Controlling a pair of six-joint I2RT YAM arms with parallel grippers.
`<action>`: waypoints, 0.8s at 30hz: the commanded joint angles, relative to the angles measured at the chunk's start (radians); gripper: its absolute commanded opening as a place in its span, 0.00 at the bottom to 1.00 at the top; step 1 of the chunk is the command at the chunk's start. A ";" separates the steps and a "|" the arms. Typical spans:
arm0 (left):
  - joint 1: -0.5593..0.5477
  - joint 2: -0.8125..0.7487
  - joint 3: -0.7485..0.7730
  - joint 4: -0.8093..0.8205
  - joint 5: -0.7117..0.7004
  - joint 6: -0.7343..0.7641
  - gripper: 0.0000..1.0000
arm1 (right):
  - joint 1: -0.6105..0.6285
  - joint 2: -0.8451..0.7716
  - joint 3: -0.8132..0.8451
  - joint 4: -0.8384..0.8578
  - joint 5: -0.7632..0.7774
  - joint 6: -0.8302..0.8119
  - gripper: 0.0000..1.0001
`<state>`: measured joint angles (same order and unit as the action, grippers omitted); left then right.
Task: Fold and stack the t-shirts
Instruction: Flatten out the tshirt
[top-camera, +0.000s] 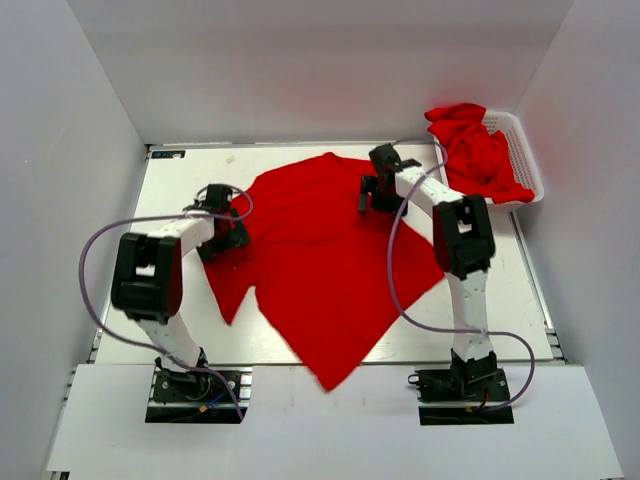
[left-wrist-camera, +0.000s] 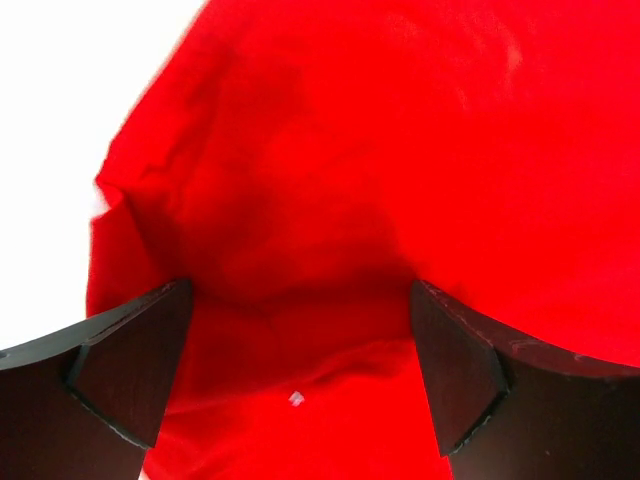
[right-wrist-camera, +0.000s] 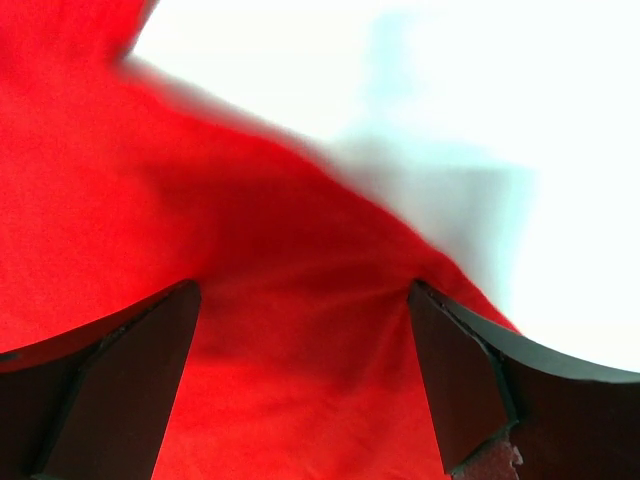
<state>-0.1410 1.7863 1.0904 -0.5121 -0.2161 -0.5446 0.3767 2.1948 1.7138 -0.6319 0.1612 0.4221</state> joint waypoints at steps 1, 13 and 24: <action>-0.017 -0.108 -0.163 -0.102 0.124 -0.115 1.00 | -0.031 0.168 0.226 -0.086 0.017 -0.095 0.90; -0.216 -0.258 -0.164 -0.115 0.333 0.014 1.00 | -0.056 0.347 0.494 0.285 -0.206 -0.263 0.90; -0.209 -0.125 0.335 -0.177 0.107 0.115 1.00 | -0.056 0.024 0.268 0.242 -0.068 -0.269 0.90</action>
<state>-0.3618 1.6005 1.3087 -0.7055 -0.0326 -0.4782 0.3225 2.3886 2.0418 -0.3920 0.0227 0.1257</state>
